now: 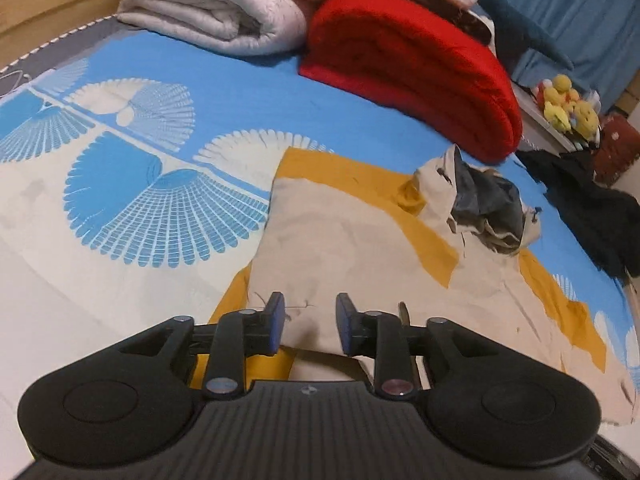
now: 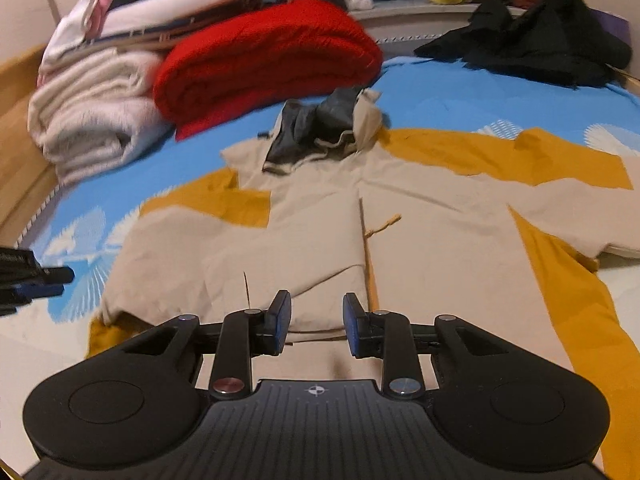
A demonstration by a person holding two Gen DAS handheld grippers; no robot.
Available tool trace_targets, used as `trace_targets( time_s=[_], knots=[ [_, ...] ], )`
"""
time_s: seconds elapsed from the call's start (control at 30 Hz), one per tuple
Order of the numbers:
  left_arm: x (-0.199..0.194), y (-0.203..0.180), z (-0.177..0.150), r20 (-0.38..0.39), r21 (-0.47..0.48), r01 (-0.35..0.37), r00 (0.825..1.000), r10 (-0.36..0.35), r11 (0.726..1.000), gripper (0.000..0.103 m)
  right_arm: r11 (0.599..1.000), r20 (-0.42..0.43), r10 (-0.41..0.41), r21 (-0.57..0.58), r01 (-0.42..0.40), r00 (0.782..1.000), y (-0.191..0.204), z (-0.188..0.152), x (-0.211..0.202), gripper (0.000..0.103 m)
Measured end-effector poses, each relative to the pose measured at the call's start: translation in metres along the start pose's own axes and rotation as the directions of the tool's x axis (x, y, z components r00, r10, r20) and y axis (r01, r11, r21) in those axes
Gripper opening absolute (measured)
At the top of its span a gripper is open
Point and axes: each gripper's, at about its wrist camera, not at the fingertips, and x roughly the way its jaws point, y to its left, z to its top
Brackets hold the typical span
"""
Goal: Fold large clothes
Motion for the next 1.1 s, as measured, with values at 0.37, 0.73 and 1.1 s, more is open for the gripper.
trace_targets(
  time_s=[0.37,0.73,1.1],
  knots=[
    [0.014,0.006,0.005,-0.024,0.002,0.0,1.0,0.0,1.0,0.042,0.912,-0.038,0.0,-0.409,-0.016,0.999,0.044,-0.009,0.048,0.042],
    [0.024,0.009,0.009,-0.037,-0.02,-0.003,0.999,0.002,1.0,0.042,0.753,-0.035,-0.101,-0.656,0.053,0.994,0.06,-0.034,0.08,0.018],
    [0.028,0.005,0.003,-0.042,0.008,-0.011,0.999,0.011,1.0,0.042,0.971,0.322,-0.217,0.171,0.169,0.922,-0.027,0.037,0.005,0.0]
  ],
)
